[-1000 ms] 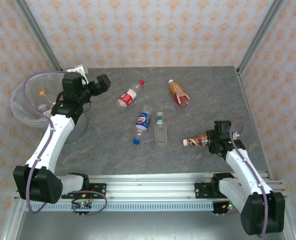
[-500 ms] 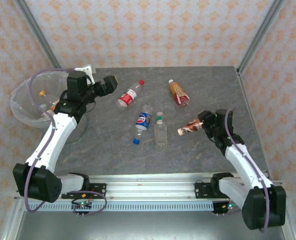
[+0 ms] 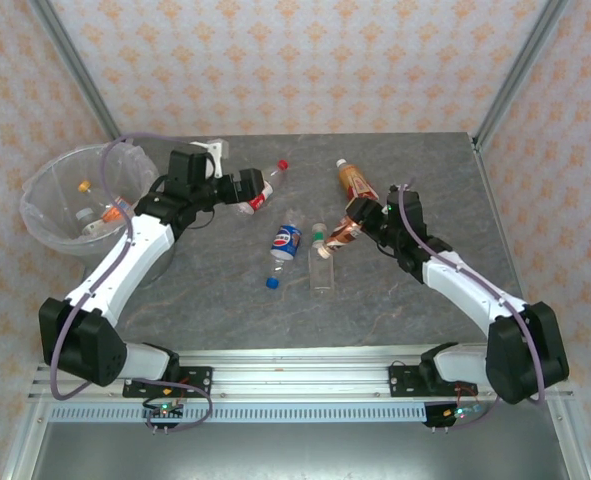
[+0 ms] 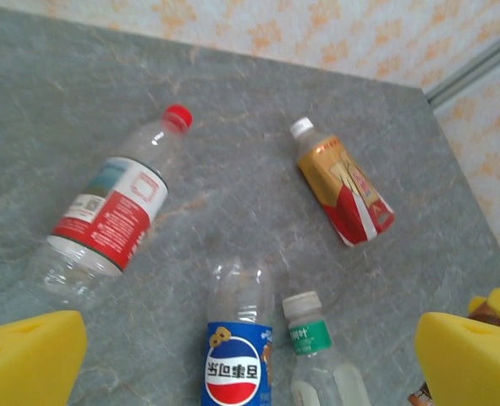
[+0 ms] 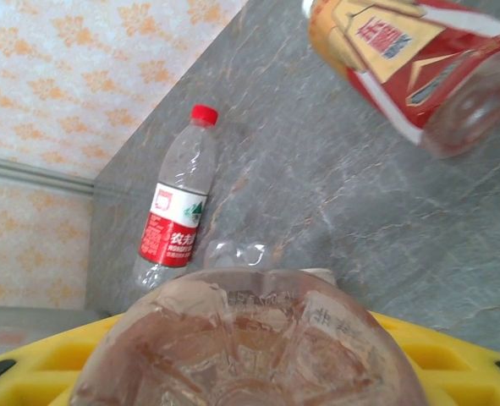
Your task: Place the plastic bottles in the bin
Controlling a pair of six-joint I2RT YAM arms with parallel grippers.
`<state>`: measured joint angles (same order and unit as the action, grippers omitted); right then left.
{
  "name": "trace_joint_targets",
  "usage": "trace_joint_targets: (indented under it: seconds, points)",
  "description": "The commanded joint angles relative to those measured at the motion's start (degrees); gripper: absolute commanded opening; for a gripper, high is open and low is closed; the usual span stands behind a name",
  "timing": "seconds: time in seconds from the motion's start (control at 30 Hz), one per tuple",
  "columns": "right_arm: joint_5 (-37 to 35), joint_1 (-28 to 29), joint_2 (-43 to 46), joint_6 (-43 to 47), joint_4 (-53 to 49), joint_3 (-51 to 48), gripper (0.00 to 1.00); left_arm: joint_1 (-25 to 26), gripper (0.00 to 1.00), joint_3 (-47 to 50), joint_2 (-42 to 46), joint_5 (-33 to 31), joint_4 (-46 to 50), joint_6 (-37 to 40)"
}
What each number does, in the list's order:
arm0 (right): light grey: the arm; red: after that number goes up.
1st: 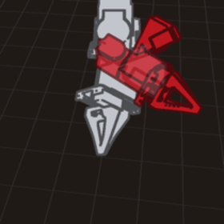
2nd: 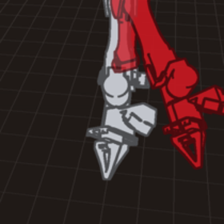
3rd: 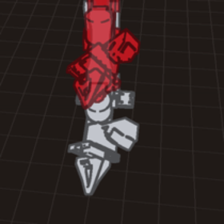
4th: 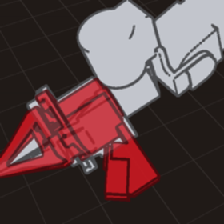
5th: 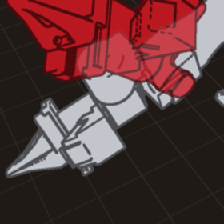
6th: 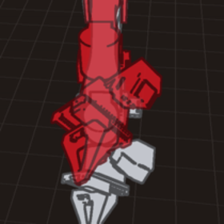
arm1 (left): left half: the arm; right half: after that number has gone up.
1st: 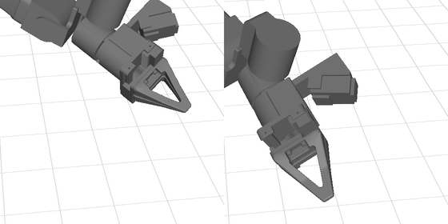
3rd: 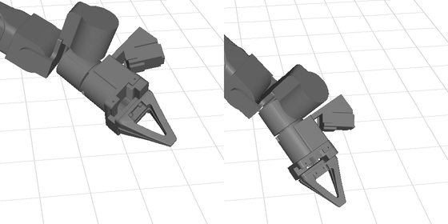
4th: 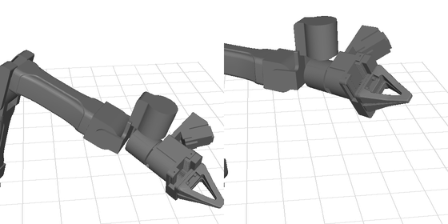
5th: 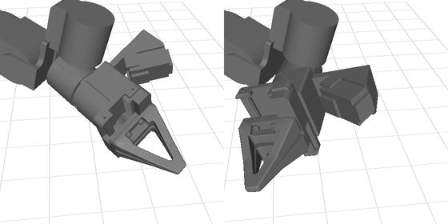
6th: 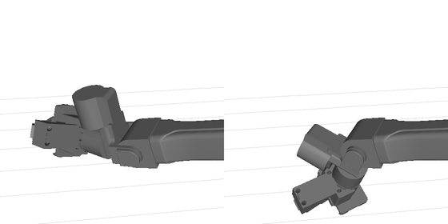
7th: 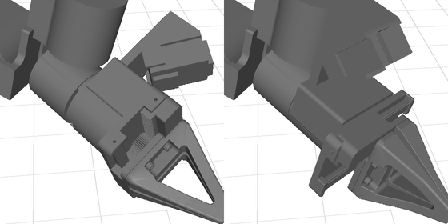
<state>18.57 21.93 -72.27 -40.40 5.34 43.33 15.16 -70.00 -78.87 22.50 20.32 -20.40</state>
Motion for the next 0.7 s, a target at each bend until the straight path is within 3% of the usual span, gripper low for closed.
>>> trace_joint_targets:
  seconds: [0.0, 0.17, 0.4, 0.5, 0.67]
  points:
    - [0.9, 2.0, -0.2, 0.3, 7.4, 2.8, 0.00, 1.8, 1.00, -1.7, -0.8, 1.8, 1.4, 1.6]
    - [3.4, 2.8, -1.1, -2.4, 15.0, 1.6, 0.00, 4.8, 1.00, -0.6, -3.0, 9.2, -1.0, 5.5]
    - [9.3, 2.8, -4.0, -6.7, 24.0, 0.7, 0.00, 6.4, 1.00, 1.2, -4.0, 24.7, -6.2, 9.0]
    - [11.8, 3.1, -5.6, -9.7, 28.3, 1.3, 0.00, 8.6, 1.00, 0.3, -4.4, 26.6, -4.2, 12.8]
    - [16.6, 5.8, -8.0, -7.8, 30.1, 5.1, 0.00, 11.6, 1.00, -0.3, -6.5, 23.9, -4.1, 15.3]
